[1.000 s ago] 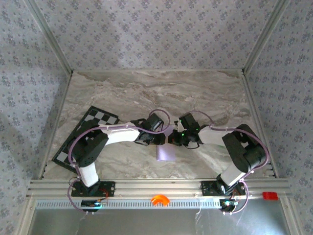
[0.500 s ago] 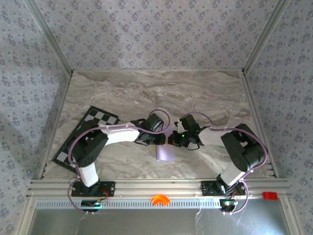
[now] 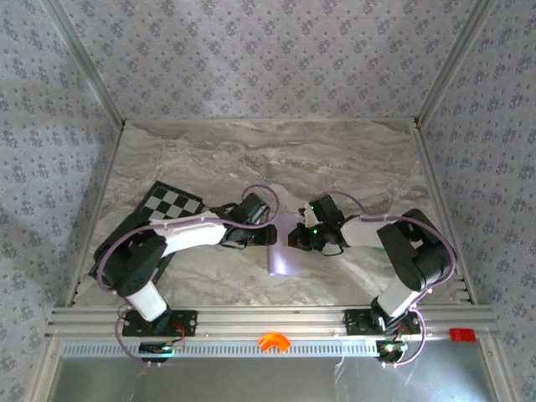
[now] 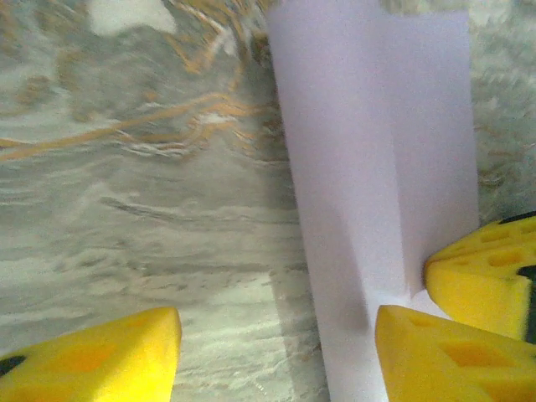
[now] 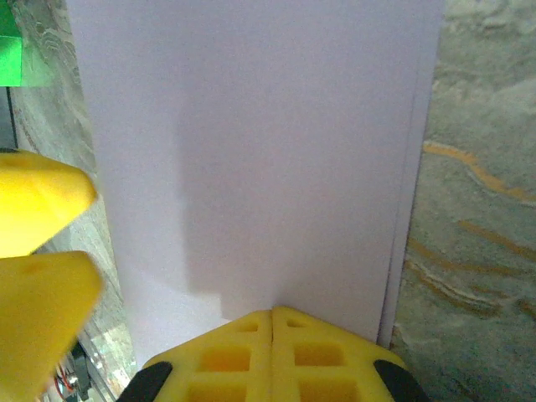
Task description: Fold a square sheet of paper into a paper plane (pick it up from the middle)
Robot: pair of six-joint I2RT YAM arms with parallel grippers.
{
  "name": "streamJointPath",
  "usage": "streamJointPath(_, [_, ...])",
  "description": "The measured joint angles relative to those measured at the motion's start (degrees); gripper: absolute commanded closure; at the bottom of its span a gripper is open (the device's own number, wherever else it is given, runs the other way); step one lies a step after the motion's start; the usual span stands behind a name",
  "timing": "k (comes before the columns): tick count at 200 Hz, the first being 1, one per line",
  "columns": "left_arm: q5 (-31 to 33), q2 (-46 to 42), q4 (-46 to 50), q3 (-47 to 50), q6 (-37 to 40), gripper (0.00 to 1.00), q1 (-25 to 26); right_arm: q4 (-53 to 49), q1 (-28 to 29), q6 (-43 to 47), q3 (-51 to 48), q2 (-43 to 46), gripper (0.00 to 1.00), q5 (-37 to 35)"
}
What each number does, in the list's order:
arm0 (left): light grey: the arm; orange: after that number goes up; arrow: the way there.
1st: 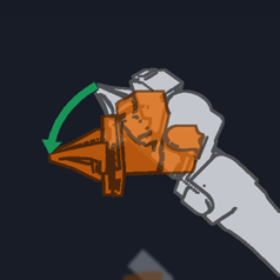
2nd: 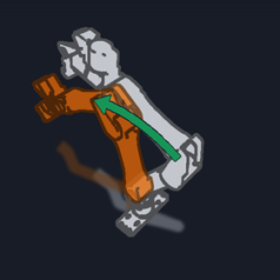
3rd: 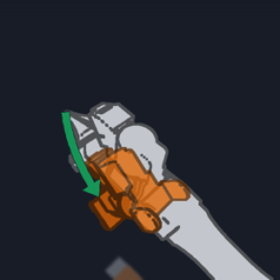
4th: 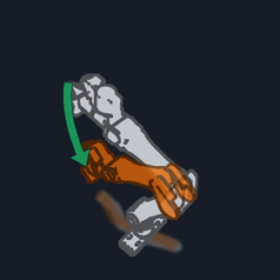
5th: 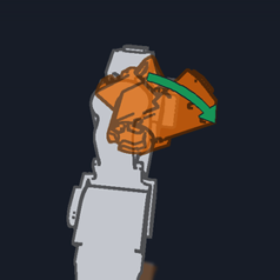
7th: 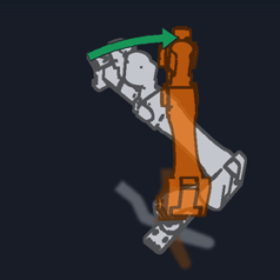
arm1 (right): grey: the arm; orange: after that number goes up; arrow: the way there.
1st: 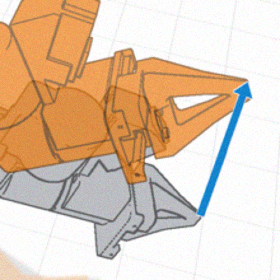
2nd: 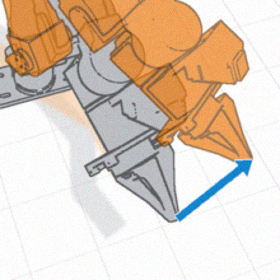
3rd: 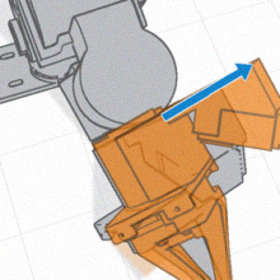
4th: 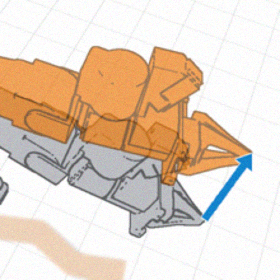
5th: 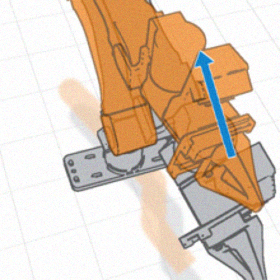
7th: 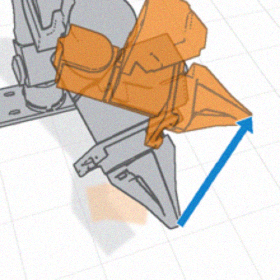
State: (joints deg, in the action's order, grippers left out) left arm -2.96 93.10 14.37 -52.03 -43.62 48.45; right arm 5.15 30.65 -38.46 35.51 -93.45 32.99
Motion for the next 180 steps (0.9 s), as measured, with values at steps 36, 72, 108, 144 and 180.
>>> streamJointPath(36, [-2.7,-7.4,-2.2,3.0,-2.1,0.56,-2.8,-1.3,-1.0,2.0,0.3,-0.2,1.00,1.2])
streamJointPath(72, [-10.3,-6.9,-7.6,3.2,-4.0,0.94,-4.0,-3.6,-2.4,4.5,0.8,-0.2,1.00,2.4])
streamJointPath(108, [-17.7,-1.8,-15.1,3.2,-7.2,1.00,-4.0,-5.0,-2.8,6.0,1.3,-0.3,1.00,2.7])
streamJointPath(144, [-23.1,3.4,-20.9,3.2,-10.3,1.00,-4.0,-5.1,-2.8,6.0,1.3,-0.3,1.00,2.7])
streamJointPath(180, [-26.2,7.3,-24.9,3.1,-12.9,1.00,-4.0,-5.1,-2.9,6.0,1.3,-0.3,1.00,2.8])
